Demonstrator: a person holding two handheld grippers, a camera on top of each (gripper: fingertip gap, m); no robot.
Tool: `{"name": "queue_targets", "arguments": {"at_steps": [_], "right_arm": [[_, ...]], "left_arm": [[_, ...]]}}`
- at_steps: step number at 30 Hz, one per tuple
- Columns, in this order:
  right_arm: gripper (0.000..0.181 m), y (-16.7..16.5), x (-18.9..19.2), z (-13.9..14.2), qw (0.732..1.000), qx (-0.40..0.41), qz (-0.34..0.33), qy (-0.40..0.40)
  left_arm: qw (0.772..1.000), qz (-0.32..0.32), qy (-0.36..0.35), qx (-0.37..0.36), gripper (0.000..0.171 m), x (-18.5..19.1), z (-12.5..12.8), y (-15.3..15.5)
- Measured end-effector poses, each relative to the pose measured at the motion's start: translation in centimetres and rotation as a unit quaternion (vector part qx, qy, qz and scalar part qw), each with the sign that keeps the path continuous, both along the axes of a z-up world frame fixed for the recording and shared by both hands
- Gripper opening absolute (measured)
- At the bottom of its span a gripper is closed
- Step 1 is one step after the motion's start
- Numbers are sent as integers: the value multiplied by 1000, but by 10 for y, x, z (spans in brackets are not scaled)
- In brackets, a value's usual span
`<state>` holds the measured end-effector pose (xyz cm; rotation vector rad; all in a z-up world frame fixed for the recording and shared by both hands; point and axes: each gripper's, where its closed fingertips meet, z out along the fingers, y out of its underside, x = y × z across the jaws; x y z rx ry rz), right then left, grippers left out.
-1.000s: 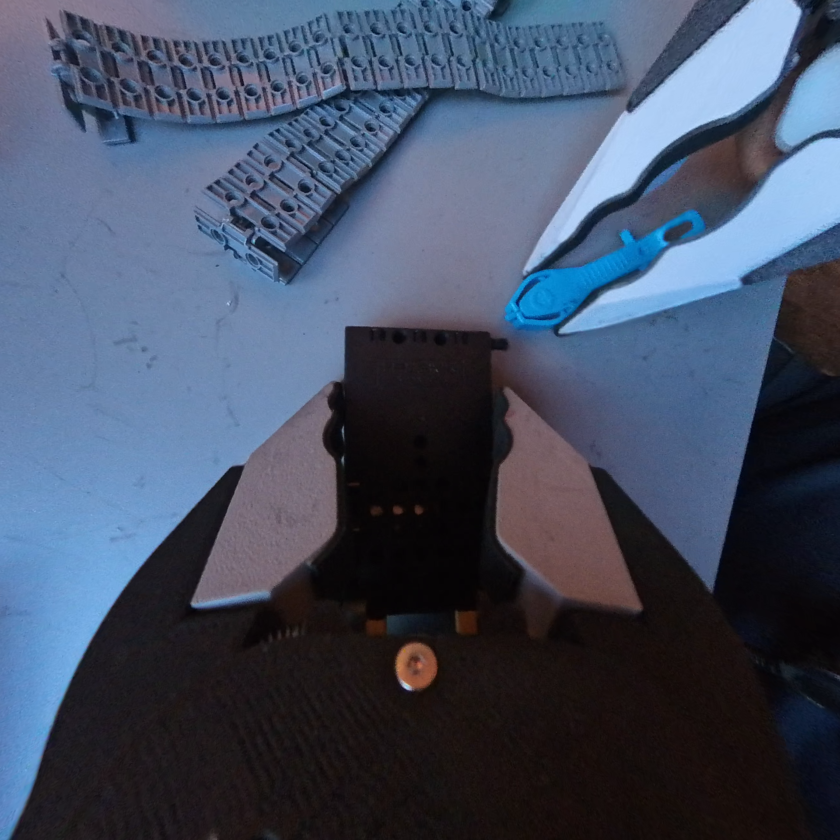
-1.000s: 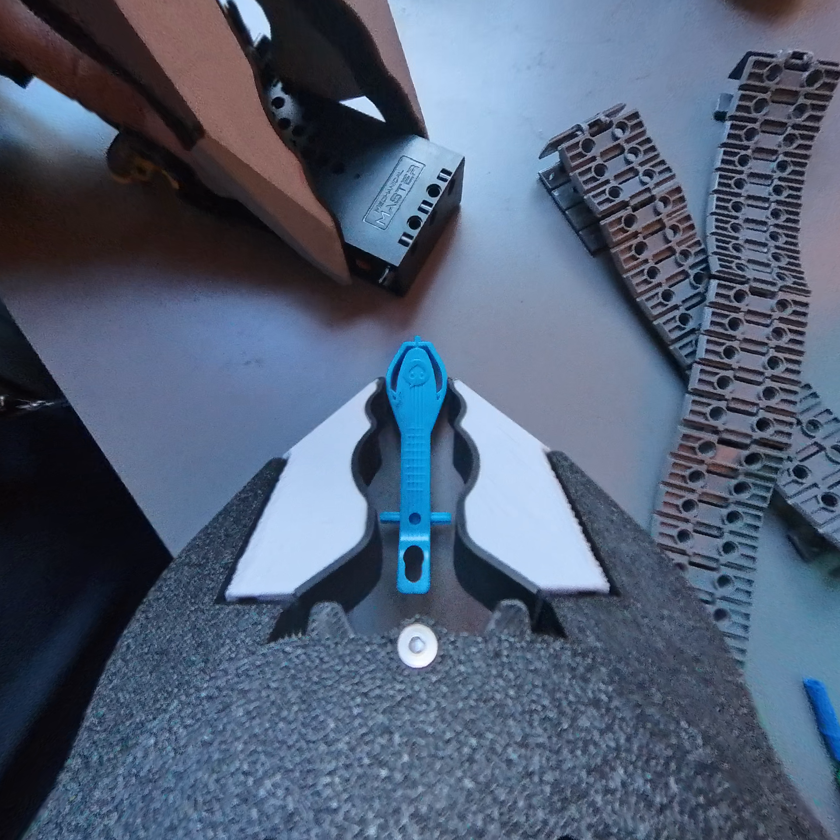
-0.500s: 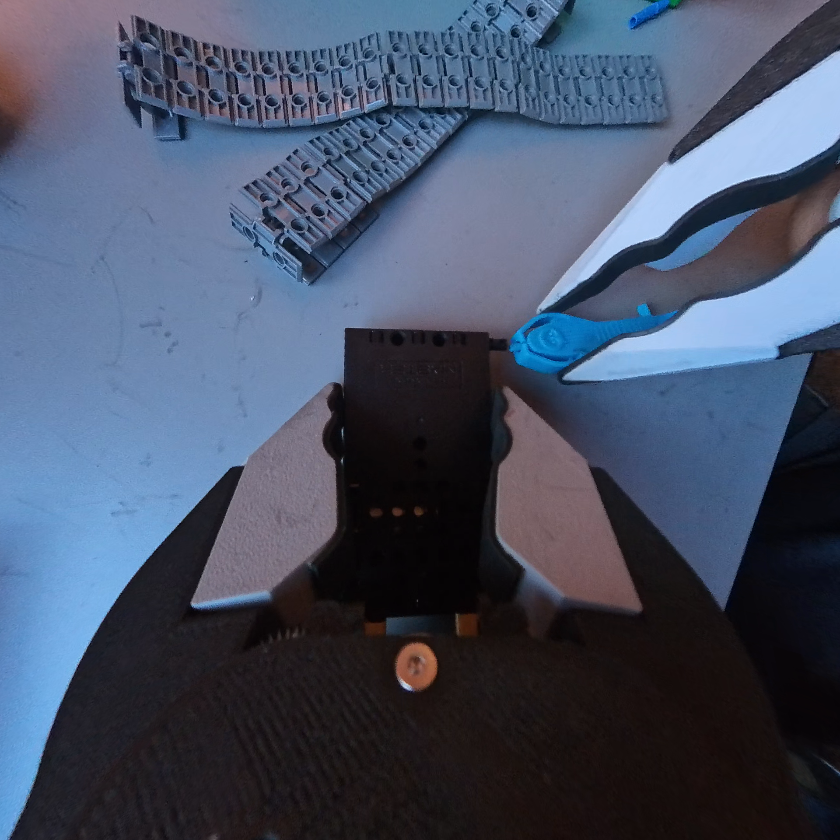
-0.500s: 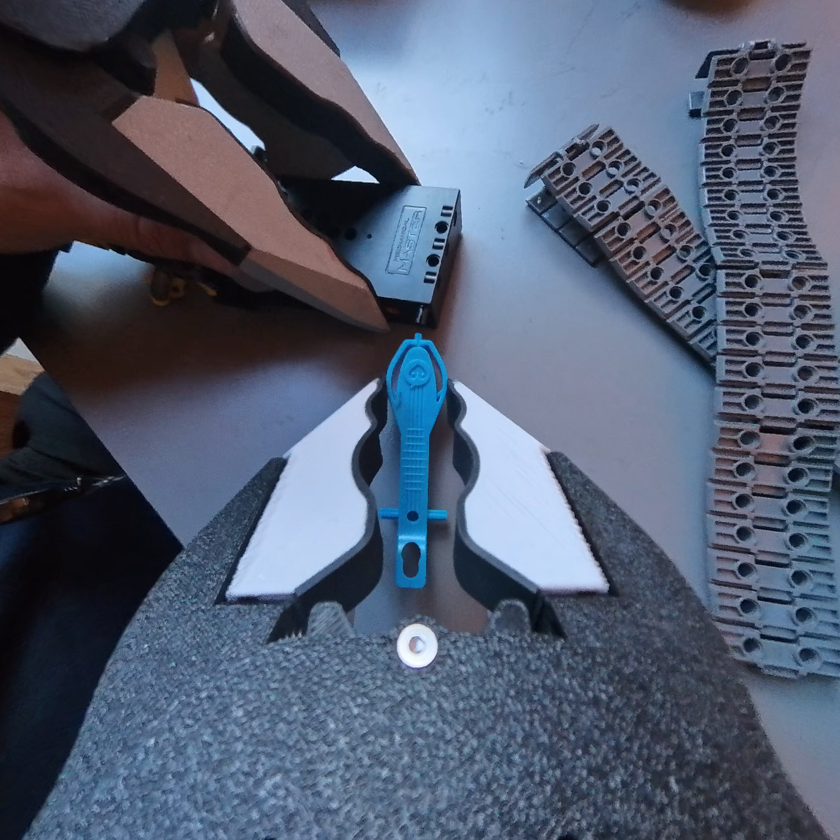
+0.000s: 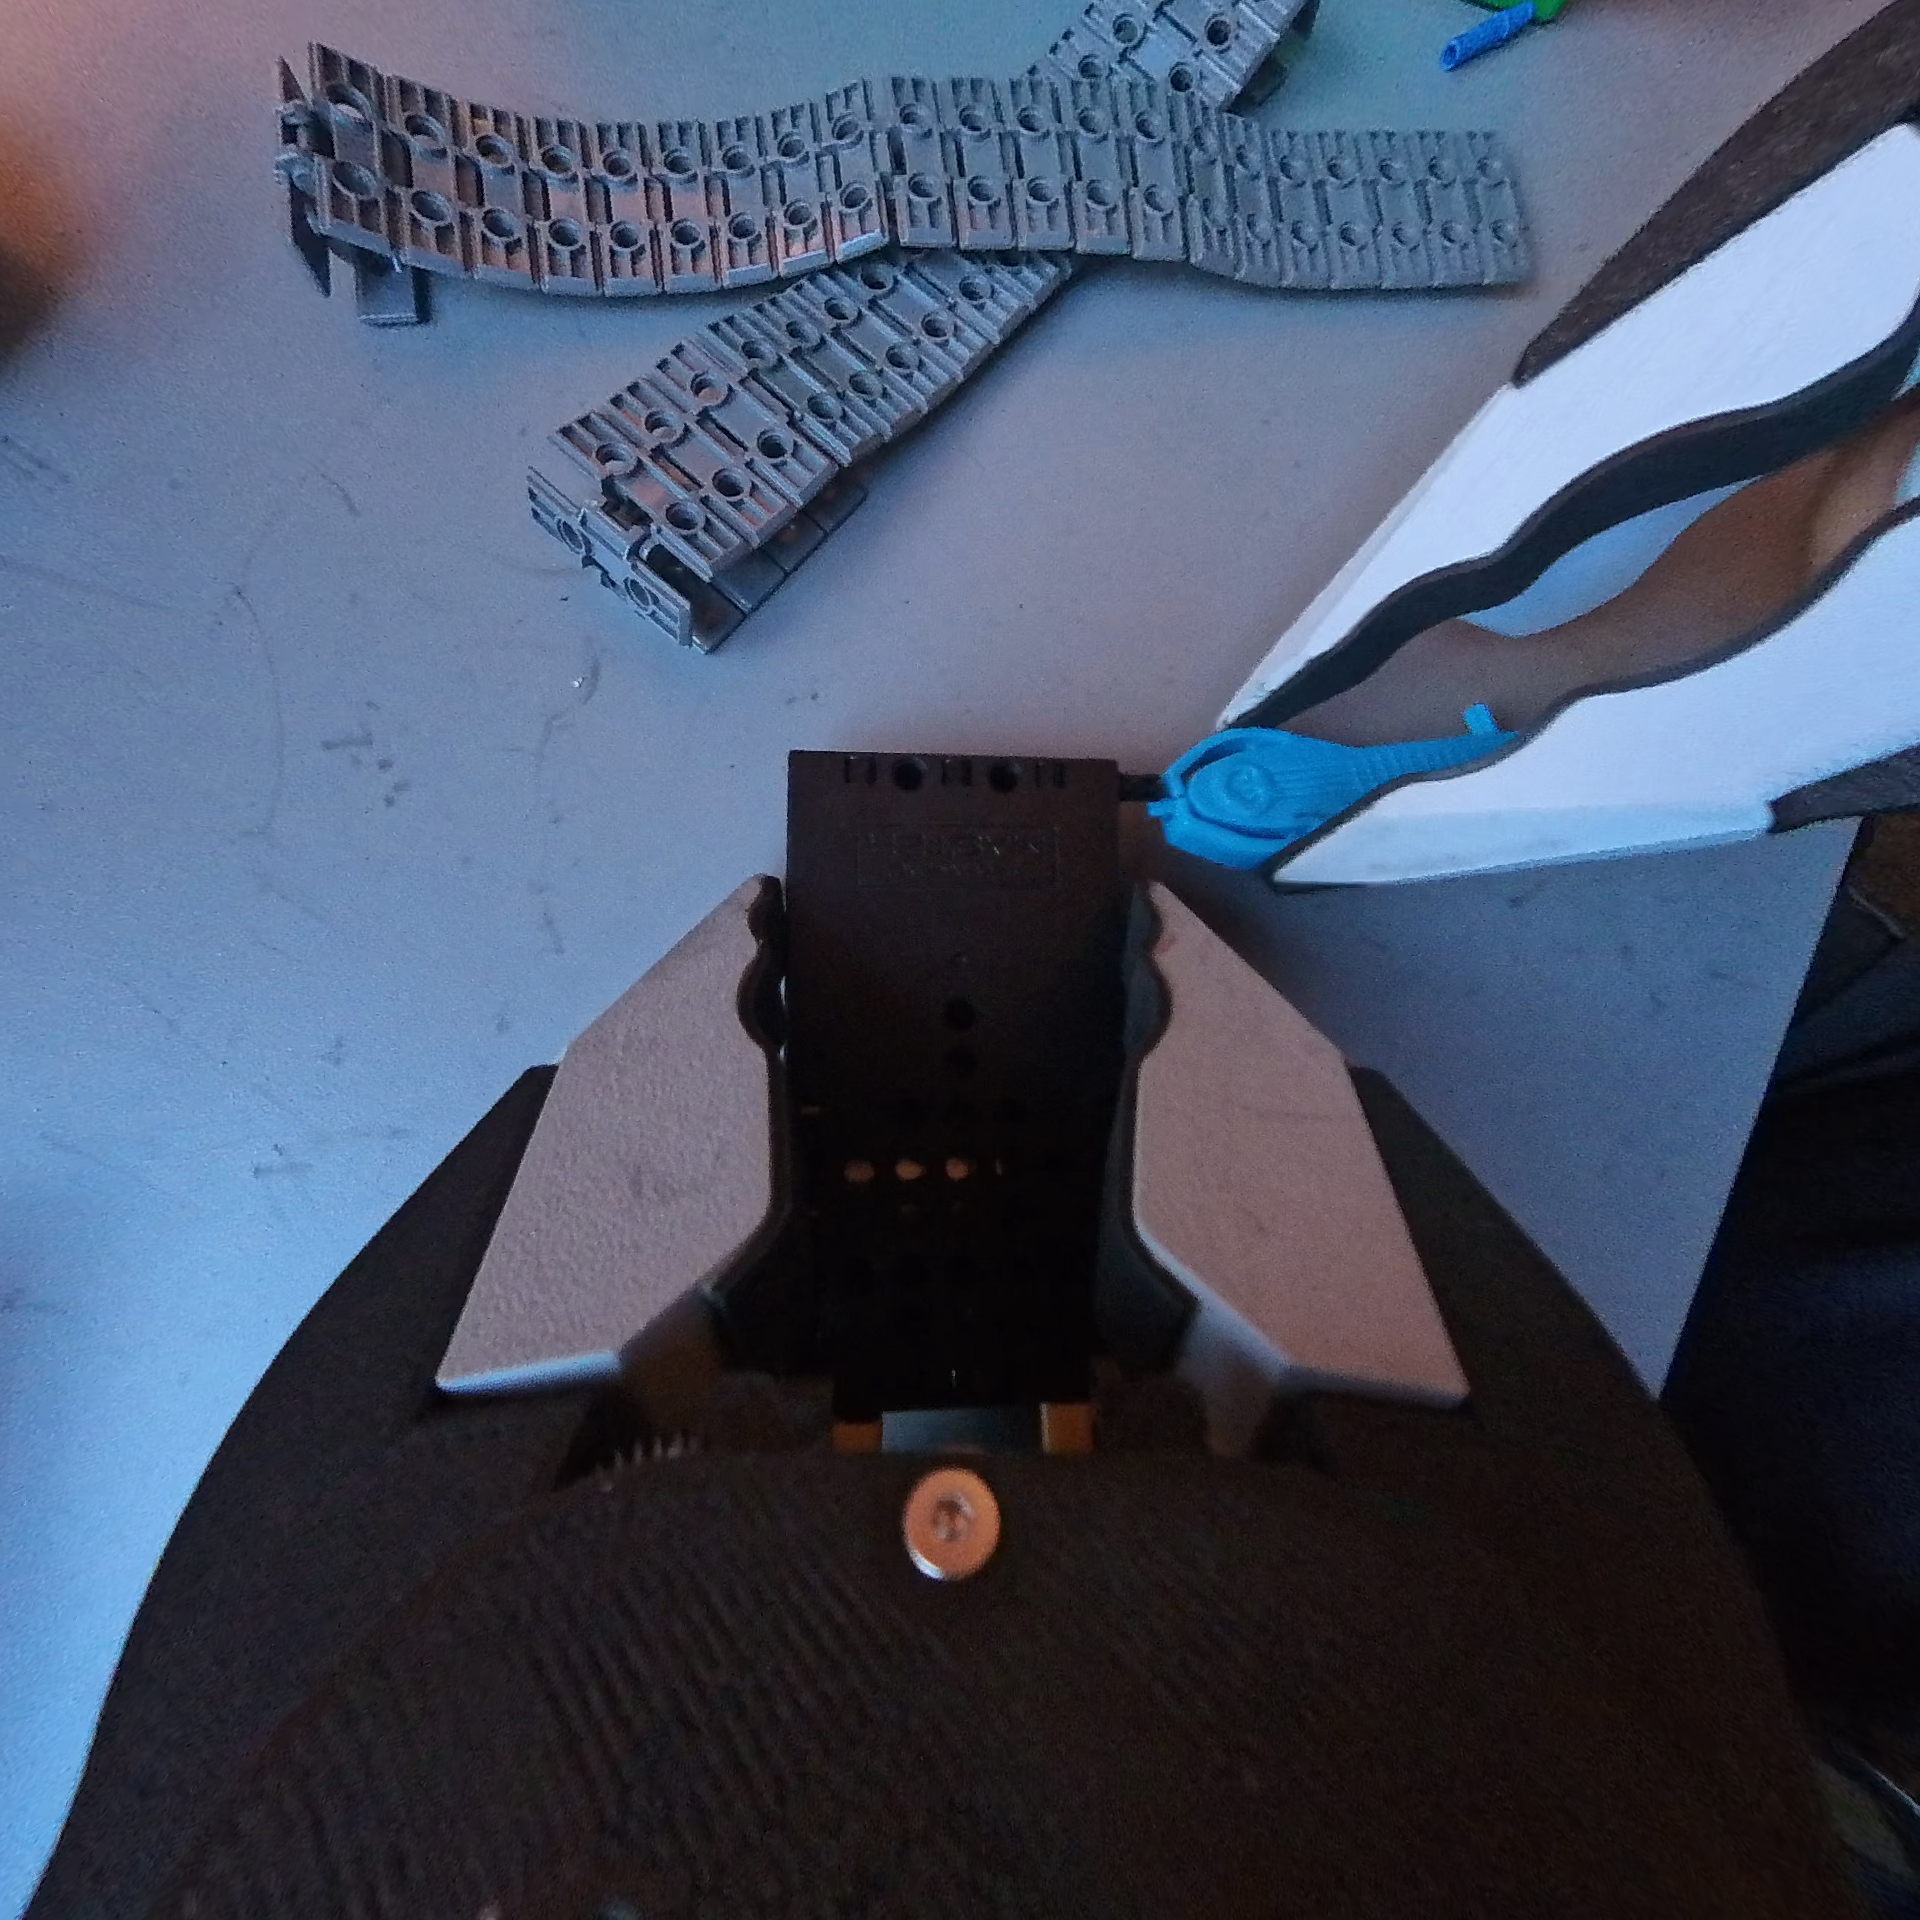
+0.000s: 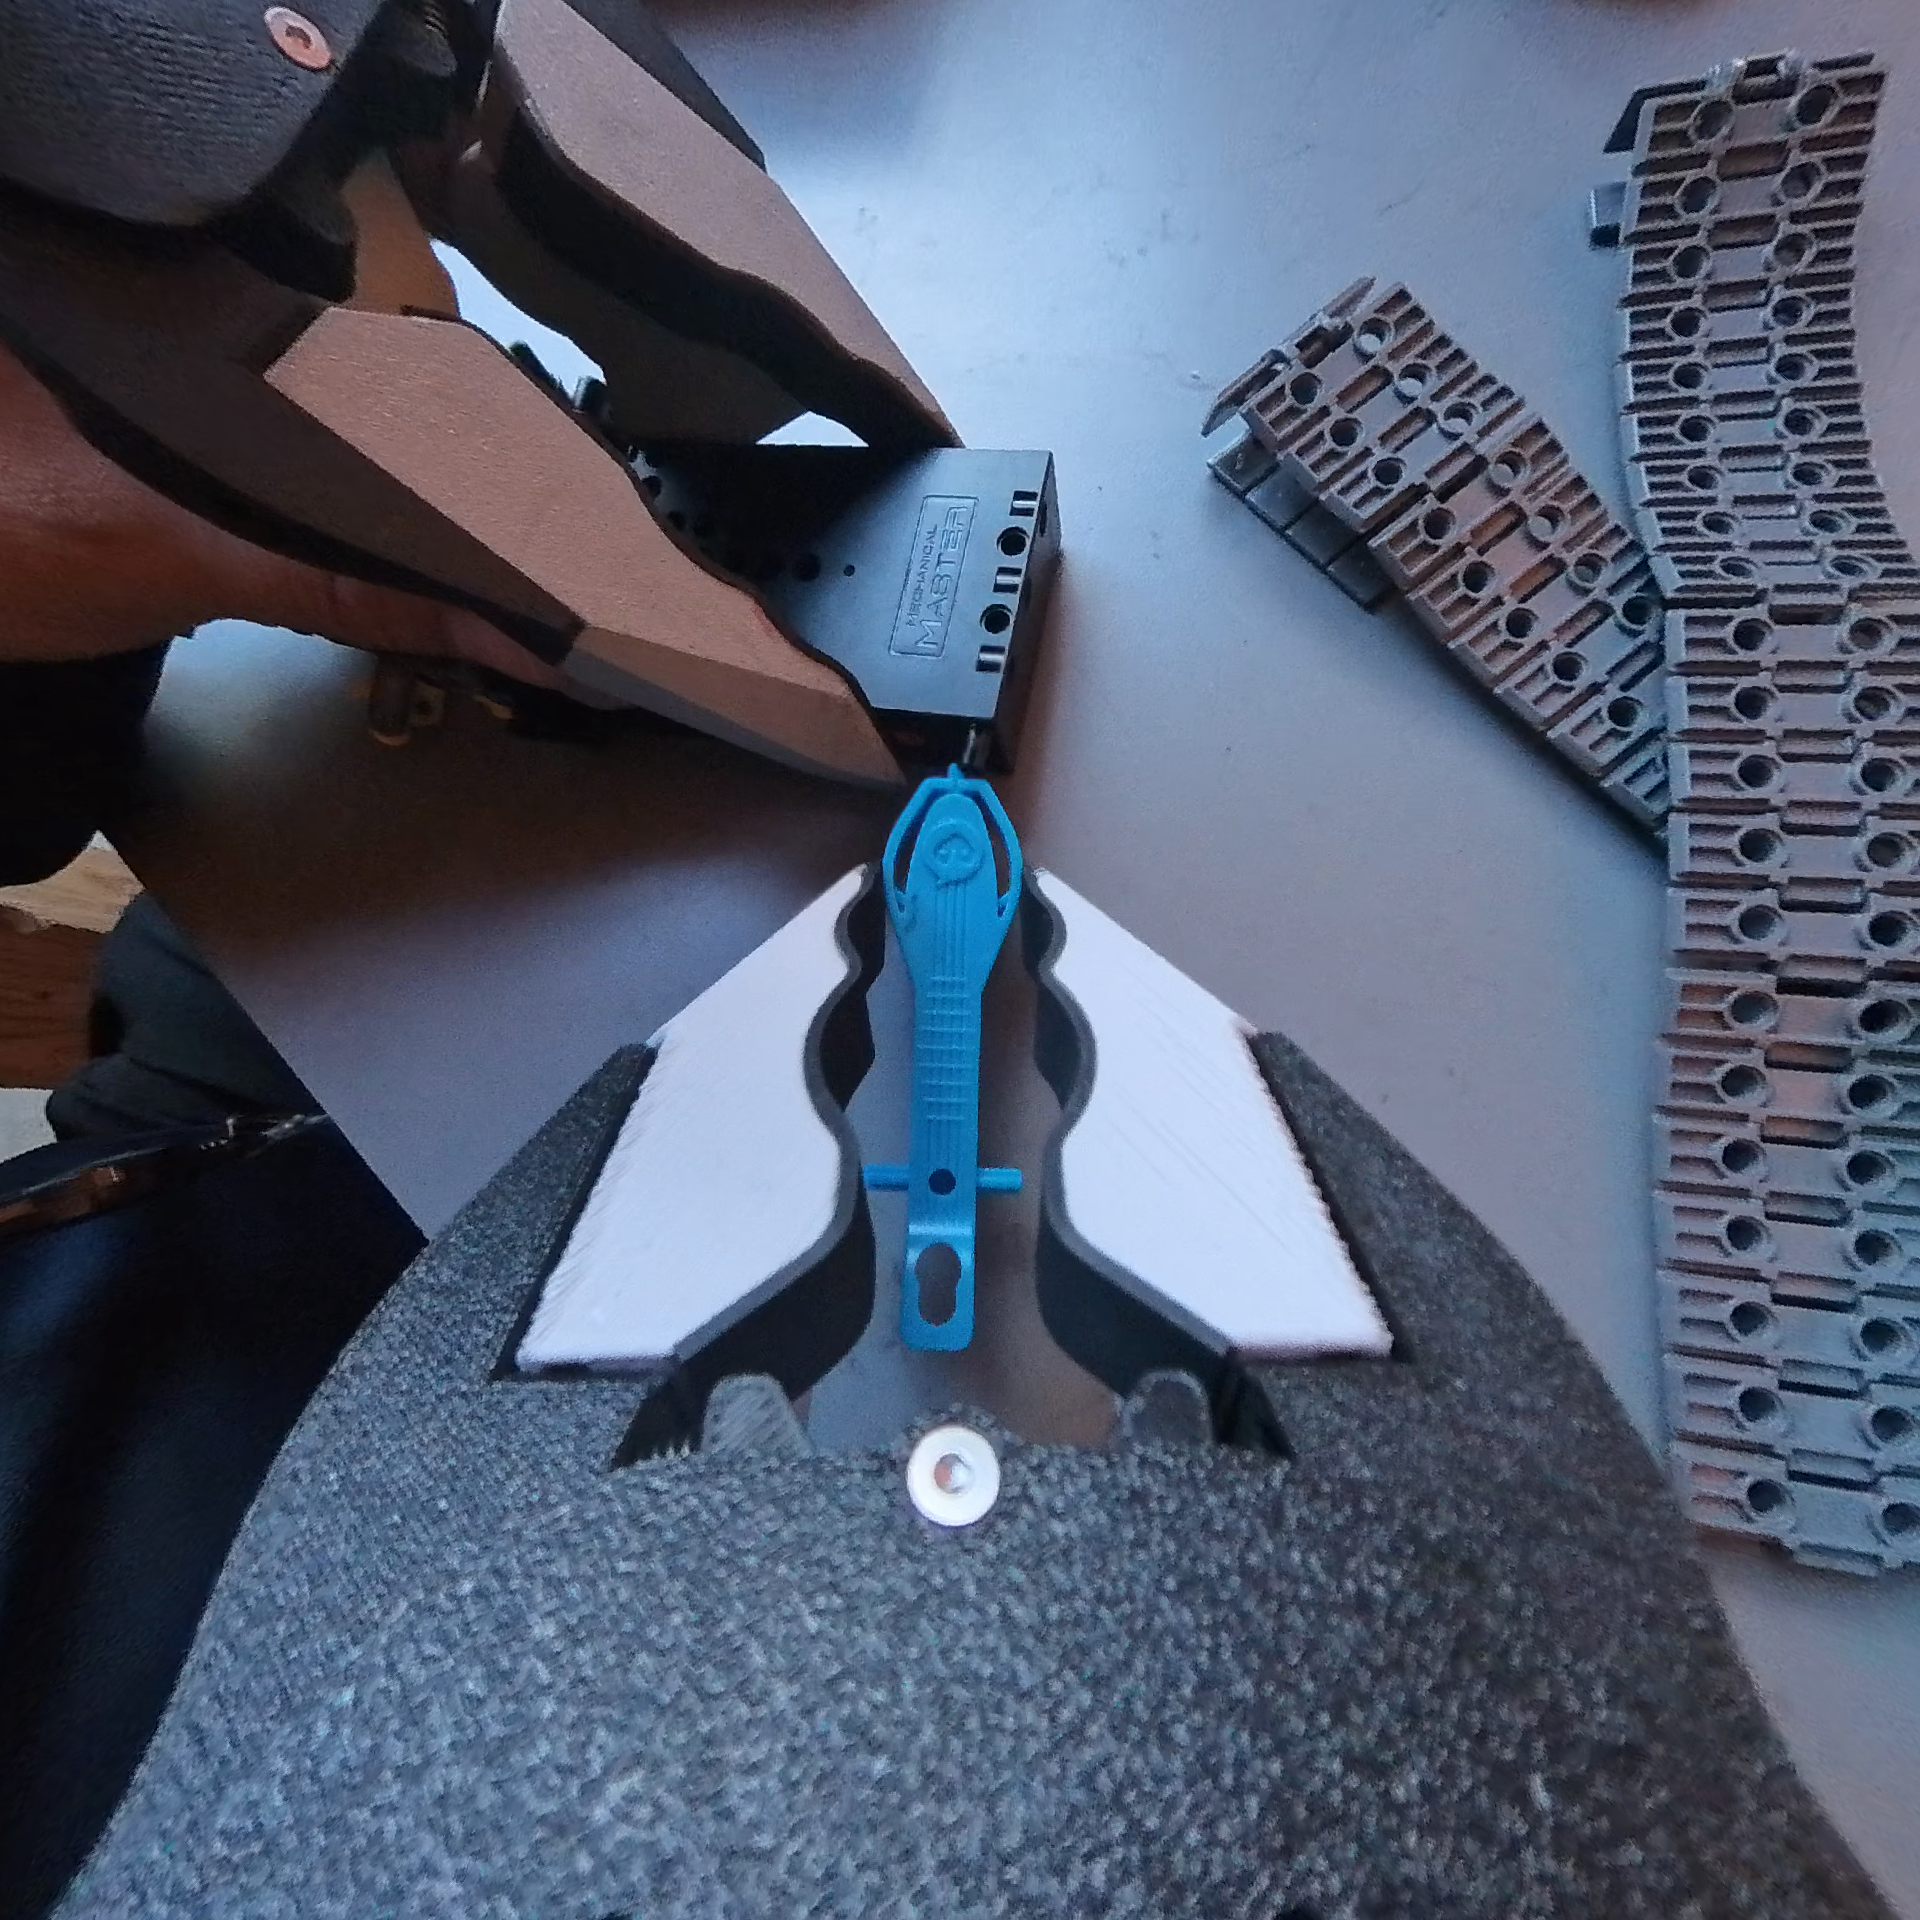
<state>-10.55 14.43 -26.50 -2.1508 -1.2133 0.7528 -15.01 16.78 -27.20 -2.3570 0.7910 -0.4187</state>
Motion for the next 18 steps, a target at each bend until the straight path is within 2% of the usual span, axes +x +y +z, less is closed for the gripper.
{"name": "queue_targets", "arguments": {"at_steps": [18], "right_arm": [[21, 2, 3, 2, 1000, -6, -11, 13]], "left_arm": [[1000, 3, 1, 1, 65, 0, 0, 1]]}}
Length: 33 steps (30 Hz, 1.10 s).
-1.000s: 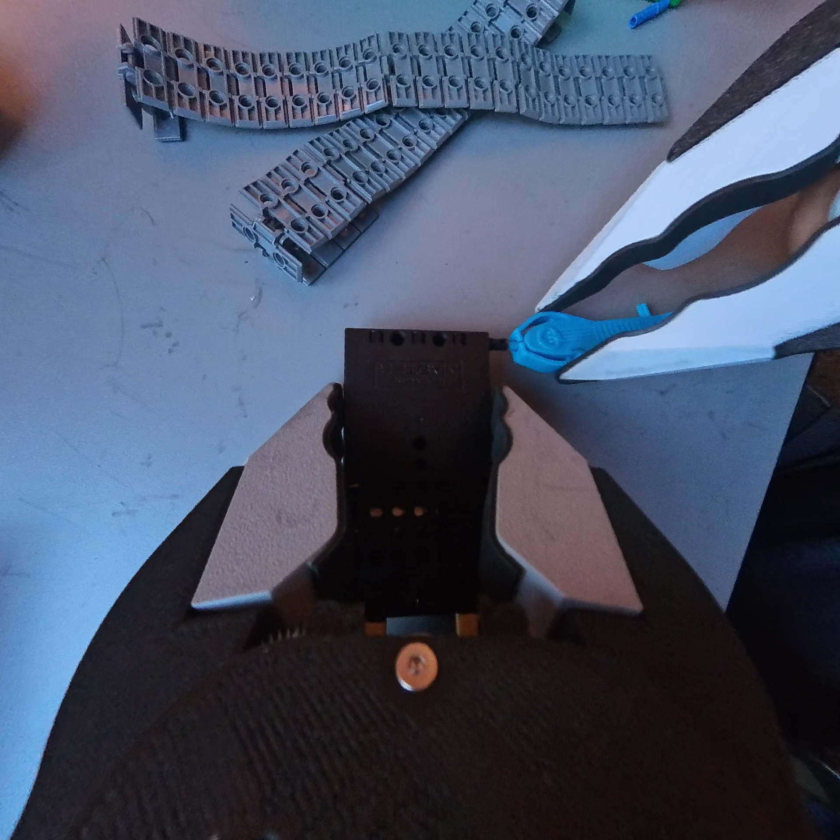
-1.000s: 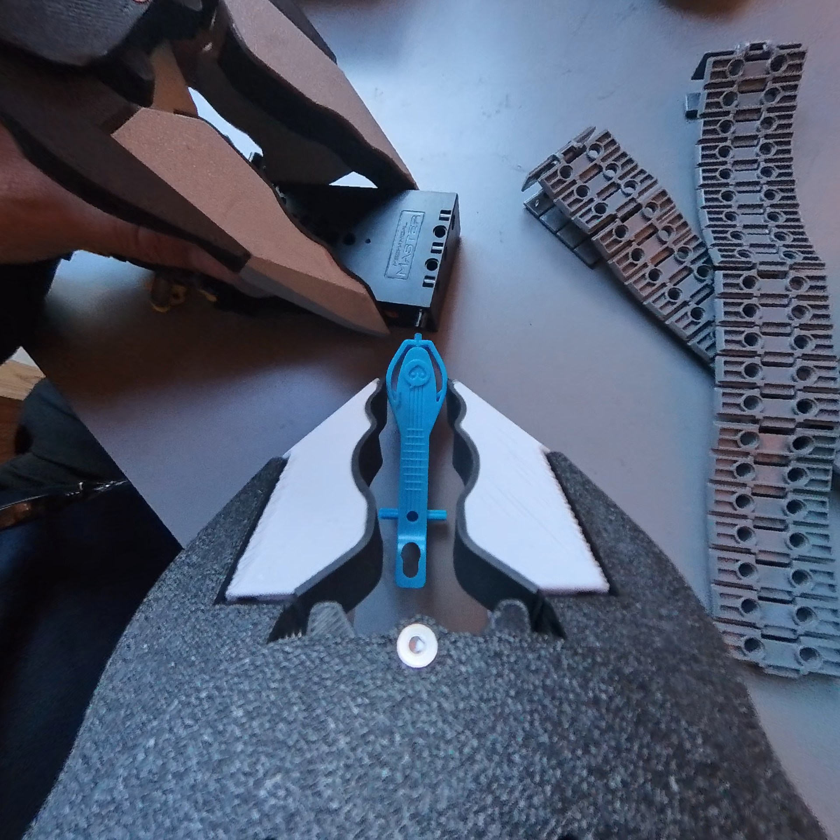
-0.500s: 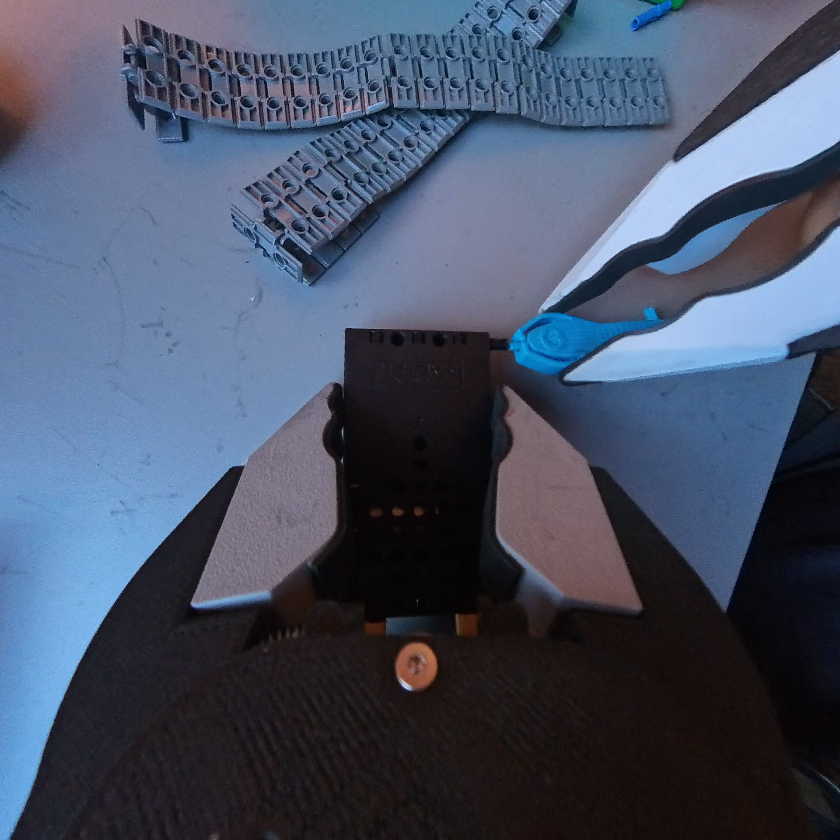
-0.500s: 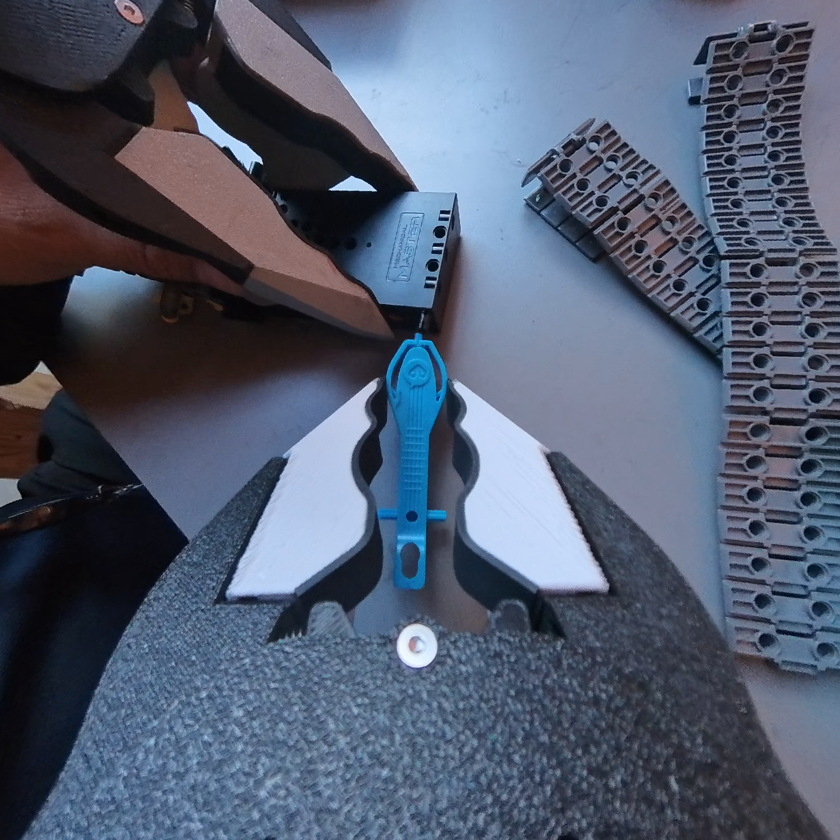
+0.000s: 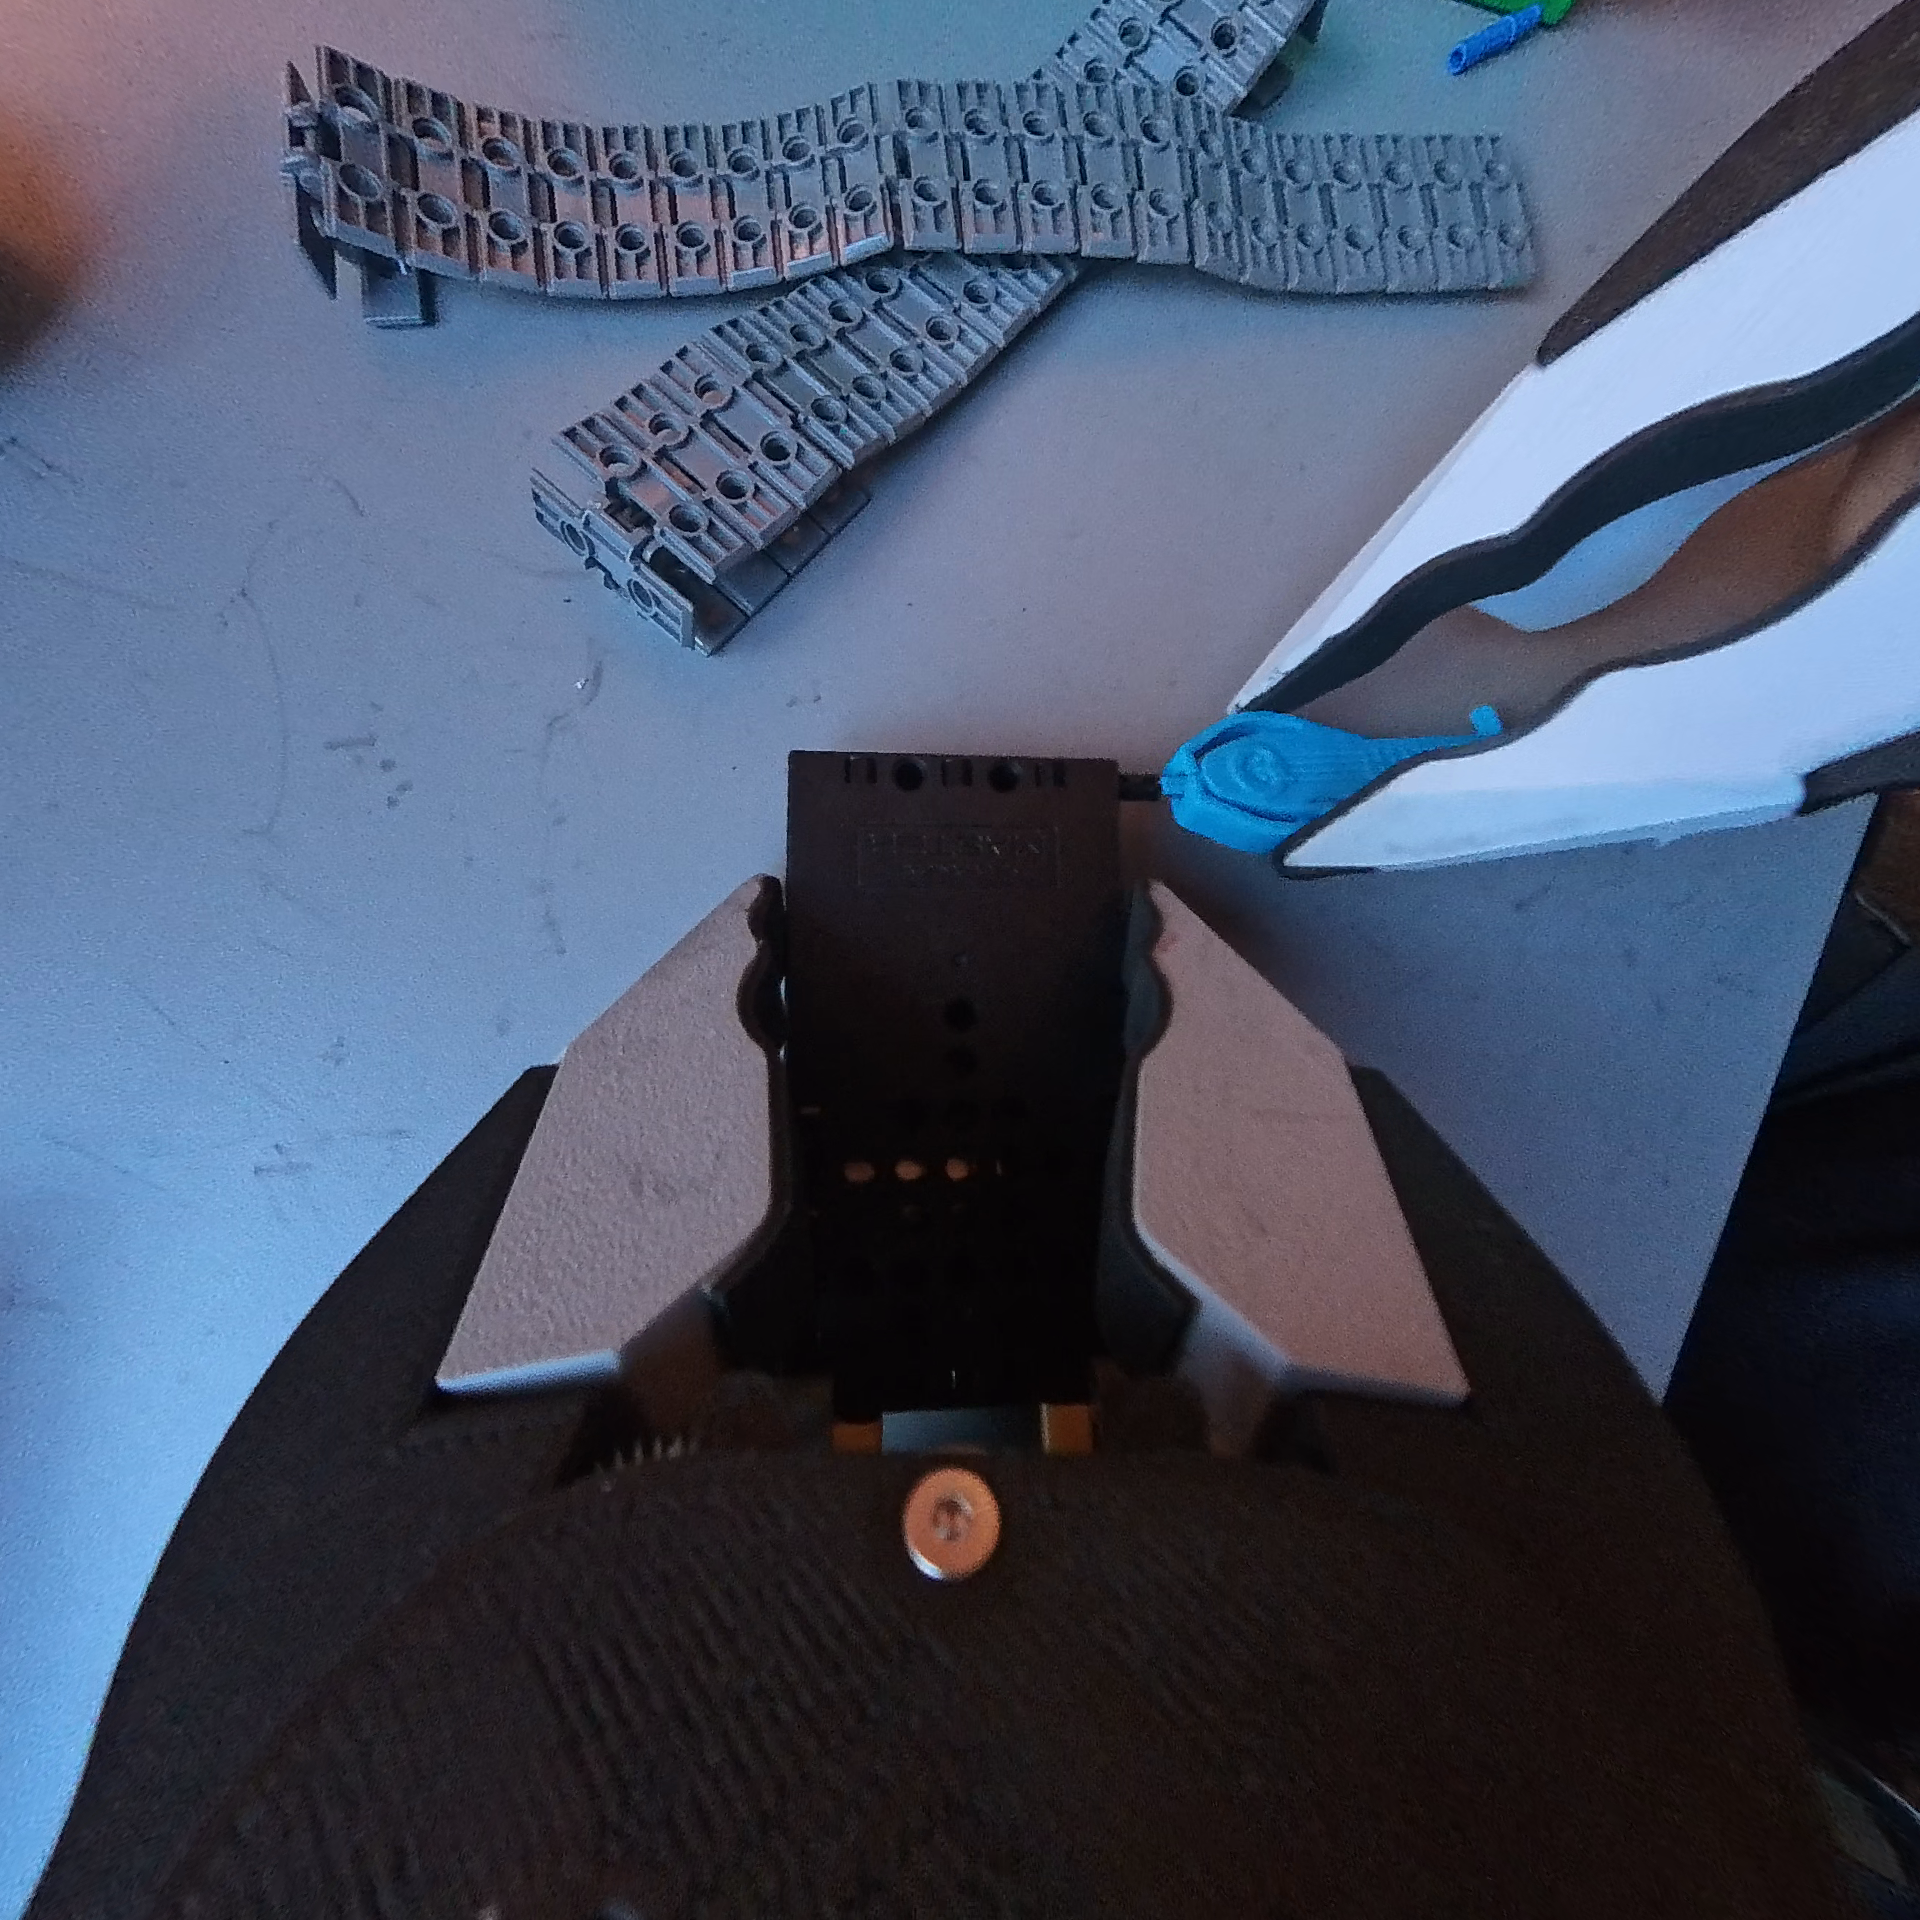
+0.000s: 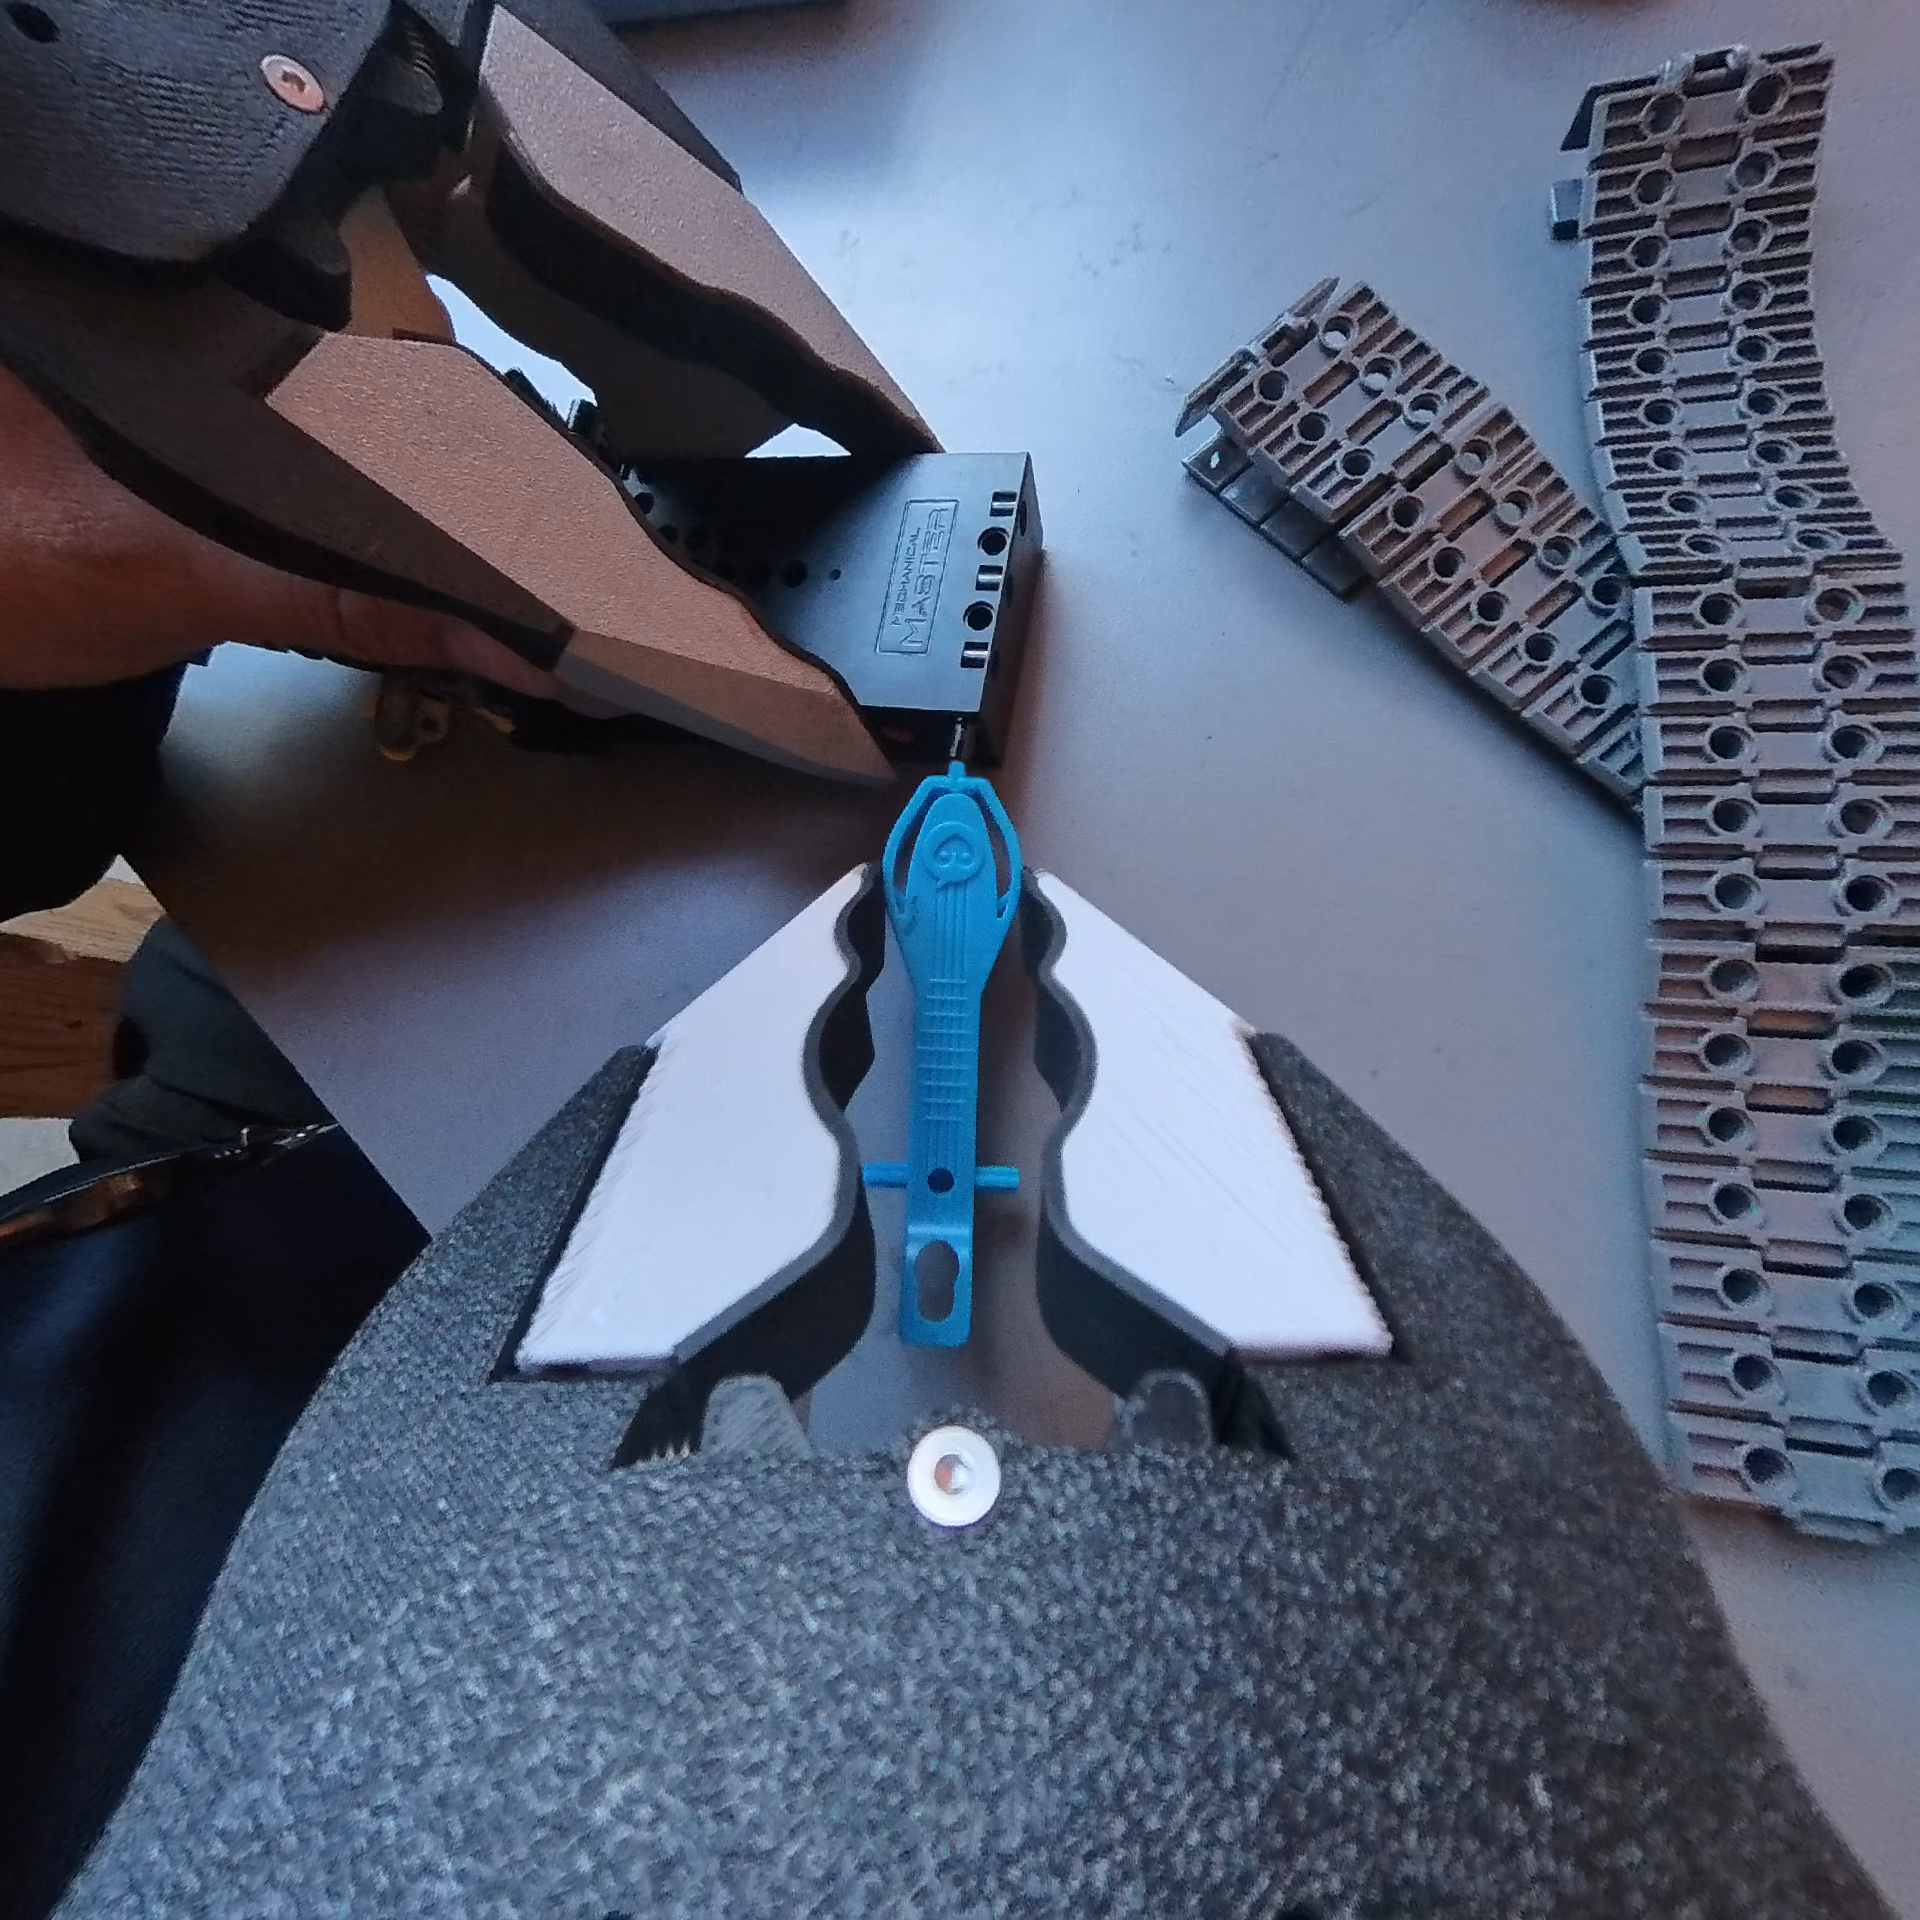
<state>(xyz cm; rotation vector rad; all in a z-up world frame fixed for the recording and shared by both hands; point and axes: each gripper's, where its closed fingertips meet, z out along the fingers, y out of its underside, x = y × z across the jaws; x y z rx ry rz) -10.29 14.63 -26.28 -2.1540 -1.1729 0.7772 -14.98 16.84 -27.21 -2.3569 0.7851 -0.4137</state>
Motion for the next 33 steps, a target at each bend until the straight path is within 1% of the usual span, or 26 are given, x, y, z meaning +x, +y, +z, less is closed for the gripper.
{"name": "queue_targets", "arguments": {"at_steps": [12, 14, 17, 19, 21, 25, 31, 33], "right_arm": [[21, 2, -3, 0, 1000, -11, 1, 2], [21, 2, -4, 0, 999, -34, -2, 17], [21, 2, -6, 2, 994, -95, -8, 54], [20, 2, -6, 2, 992, -110, -3, 61], [20, 1, -5, 2, 996, -84, 8, 41], [20, 5, -7, -1, 999, 24, 25, -36], [20, 8, -10, 13, 993, 111, 26, -43], [21, 10, -13, 15, 993, 109, 29, -38]], "left_arm": [[1000, 0, 3, 2, 65, 0, 0, 0], [1000, 3, 5, 4, 65, 0, 0, 0], [1000, 6, 9, 7, 65, -1, -1, 0], [1000, 4, 7, 5, 65, -1, -1, 0], [1000, 3, 10, 7, 65, -1, -1, -1], [1000, 10, 10, 6, 65, -3, -1, 0], [1000, 11, 9, 7, 65, -4, -1, 0], [1000, 16, 14, 10, 65, -6, -1, 2]]}}
